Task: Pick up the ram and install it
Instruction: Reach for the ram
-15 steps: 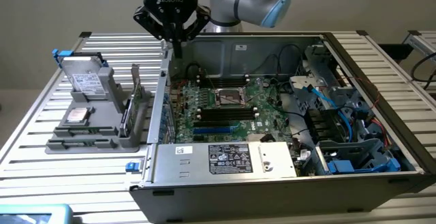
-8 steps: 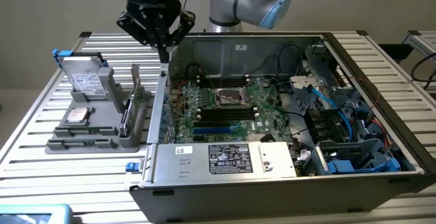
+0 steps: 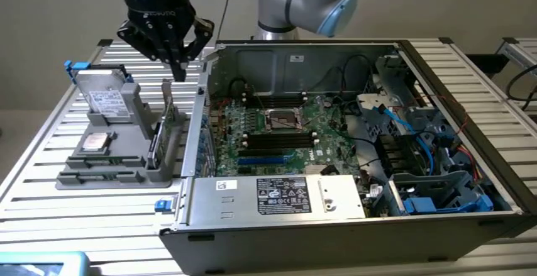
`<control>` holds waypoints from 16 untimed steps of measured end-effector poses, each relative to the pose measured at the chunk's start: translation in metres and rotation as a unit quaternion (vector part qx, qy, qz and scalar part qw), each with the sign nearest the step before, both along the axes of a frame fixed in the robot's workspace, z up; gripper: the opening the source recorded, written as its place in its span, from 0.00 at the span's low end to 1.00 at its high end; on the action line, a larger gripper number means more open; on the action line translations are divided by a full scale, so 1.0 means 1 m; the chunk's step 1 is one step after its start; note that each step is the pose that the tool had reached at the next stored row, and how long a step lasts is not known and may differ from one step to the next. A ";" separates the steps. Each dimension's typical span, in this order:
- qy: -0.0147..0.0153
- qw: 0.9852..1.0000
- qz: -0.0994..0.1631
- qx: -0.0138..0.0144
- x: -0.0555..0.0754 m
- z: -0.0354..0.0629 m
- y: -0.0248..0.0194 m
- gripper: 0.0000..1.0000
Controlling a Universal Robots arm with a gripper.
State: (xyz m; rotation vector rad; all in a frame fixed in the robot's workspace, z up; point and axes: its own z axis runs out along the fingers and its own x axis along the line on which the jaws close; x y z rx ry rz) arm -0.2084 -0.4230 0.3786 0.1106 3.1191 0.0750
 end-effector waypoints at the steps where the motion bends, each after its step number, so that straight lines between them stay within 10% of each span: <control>1: 0.000 1.000 0.000 0.000 -0.005 -0.0008 -0.0003 0.11; 16: 0.005 1.000 0.000 0.000 -0.066 -0.0116 -0.0060 0.11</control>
